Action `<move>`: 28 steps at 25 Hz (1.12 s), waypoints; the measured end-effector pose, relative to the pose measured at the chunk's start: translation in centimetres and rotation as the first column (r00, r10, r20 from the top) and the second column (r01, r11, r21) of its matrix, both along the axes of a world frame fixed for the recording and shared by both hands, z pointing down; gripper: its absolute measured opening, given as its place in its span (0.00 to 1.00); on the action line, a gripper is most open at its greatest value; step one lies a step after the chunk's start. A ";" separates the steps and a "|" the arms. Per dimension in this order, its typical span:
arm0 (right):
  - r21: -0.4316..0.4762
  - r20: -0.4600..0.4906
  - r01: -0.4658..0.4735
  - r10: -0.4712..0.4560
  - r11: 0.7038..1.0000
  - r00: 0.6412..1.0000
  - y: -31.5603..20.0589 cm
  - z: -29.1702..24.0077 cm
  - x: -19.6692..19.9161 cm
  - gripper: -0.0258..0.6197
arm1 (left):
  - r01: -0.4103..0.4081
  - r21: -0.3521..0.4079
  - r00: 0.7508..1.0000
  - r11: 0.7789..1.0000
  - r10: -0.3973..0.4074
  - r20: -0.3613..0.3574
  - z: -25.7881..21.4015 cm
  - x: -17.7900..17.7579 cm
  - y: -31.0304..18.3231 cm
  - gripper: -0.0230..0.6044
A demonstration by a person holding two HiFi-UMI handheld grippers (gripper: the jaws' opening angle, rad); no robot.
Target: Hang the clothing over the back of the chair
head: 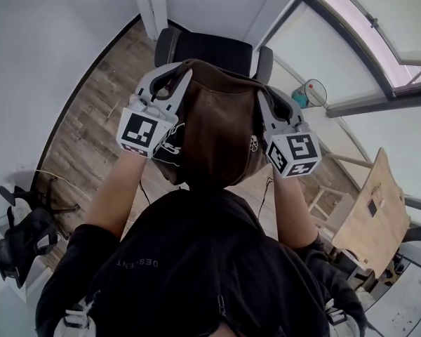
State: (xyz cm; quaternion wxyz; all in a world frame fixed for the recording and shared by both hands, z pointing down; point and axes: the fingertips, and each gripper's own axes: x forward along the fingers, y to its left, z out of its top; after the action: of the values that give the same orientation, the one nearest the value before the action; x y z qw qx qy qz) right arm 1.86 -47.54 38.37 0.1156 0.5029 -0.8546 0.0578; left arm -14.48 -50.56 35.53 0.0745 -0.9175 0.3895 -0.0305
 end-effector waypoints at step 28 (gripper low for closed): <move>-0.235 0.000 0.018 -0.019 0.972 1.000 -2.3 7.9 1.3 0.39 | 0.069 -0.203 0.994 0.977 -0.050 0.093 7.2 0.7 -3.0 0.26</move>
State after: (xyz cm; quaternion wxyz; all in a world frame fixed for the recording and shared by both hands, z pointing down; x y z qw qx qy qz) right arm 3.14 -49.87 46.28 0.1755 0.4779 -0.8463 0.1568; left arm -13.75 -53.57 42.72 -0.0050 -0.9060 0.4079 -0.1130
